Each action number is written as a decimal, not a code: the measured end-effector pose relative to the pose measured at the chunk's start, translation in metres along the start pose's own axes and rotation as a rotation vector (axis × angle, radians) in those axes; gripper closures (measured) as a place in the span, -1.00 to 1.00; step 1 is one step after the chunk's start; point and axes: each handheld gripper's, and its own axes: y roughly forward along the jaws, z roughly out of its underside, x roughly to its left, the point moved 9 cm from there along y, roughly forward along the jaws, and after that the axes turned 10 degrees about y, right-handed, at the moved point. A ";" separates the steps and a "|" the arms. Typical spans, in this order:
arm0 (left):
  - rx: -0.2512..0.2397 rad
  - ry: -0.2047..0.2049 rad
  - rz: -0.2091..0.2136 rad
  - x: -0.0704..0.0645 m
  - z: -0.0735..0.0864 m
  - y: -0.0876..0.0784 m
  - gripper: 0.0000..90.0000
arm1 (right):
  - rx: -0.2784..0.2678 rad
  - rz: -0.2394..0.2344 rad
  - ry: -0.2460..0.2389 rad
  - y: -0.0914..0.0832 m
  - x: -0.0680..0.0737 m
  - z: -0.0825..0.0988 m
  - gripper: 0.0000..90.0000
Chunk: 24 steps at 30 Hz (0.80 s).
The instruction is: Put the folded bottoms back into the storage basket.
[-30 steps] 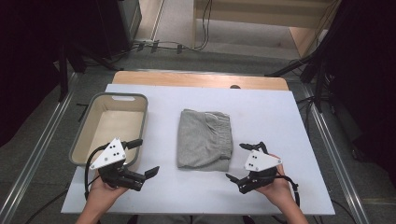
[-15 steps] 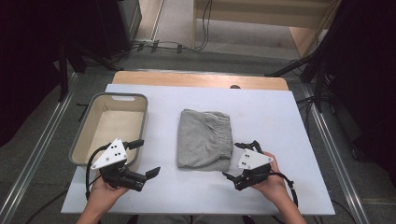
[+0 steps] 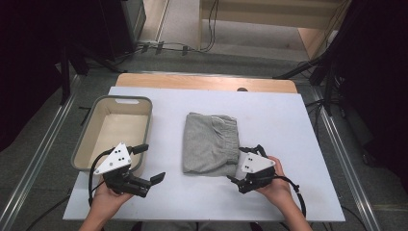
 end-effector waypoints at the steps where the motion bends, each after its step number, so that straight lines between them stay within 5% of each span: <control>1: 0.000 0.000 0.000 0.000 0.000 0.000 -1.00 | 0.000 0.000 0.000 0.000 0.000 0.000 -0.90; 24: 0.011 0.000 0.007 -0.002 0.003 0.004 -1.00 | 0.081 -0.015 -0.049 0.022 0.007 0.013 -0.45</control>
